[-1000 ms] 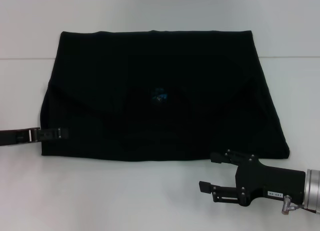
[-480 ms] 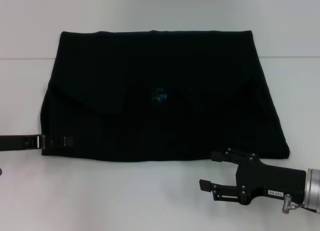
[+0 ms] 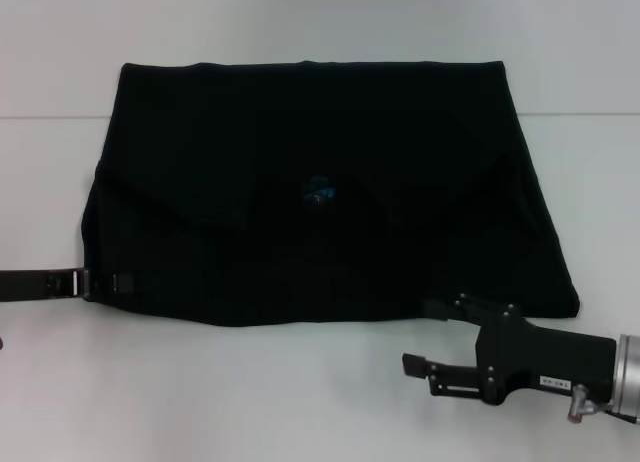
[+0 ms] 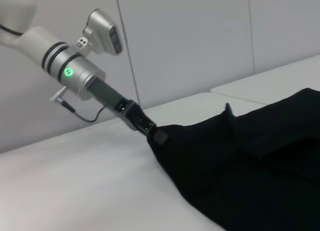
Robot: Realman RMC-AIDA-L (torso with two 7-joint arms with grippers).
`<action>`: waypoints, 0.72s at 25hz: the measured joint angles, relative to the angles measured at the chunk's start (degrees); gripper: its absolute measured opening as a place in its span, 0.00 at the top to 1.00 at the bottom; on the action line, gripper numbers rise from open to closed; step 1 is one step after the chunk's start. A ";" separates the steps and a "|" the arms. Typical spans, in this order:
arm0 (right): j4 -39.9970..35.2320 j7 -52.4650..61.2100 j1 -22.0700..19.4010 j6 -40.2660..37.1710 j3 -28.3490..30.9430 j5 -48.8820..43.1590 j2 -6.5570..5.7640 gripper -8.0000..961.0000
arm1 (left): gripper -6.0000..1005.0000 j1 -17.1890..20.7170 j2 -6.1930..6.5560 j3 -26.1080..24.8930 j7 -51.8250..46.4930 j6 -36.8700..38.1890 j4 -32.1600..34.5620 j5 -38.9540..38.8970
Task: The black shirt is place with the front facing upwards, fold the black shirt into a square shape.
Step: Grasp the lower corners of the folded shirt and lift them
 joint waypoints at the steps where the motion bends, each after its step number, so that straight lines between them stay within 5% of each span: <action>1: -0.30 1.05 -0.07 -0.01 0.26 0.00 -0.11 0.10 | 0.70 0.00 -0.01 0.09 0.00 0.03 0.00 0.01; 8: -9.60 26.57 -0.35 1.95 3.04 -0.34 -2.26 0.10 | 0.95 0.02 0.00 0.12 -0.11 0.11 -0.01 0.04; 11: -14.06 42.52 -0.05 3.72 2.72 -1.92 -4.84 0.10 | 0.96 0.00 0.05 0.03 -0.13 0.16 -0.01 0.04; 15: -16.43 59.88 2.18 3.65 2.62 -6.84 -10.08 0.10 | 0.96 -0.02 0.06 -0.02 -0.13 0.26 0.00 0.04; 18: -16.74 70.70 4.55 4.01 2.60 -12.39 -12.53 0.10 | 0.96 -0.03 0.07 -0.02 -0.12 0.32 -0.01 0.00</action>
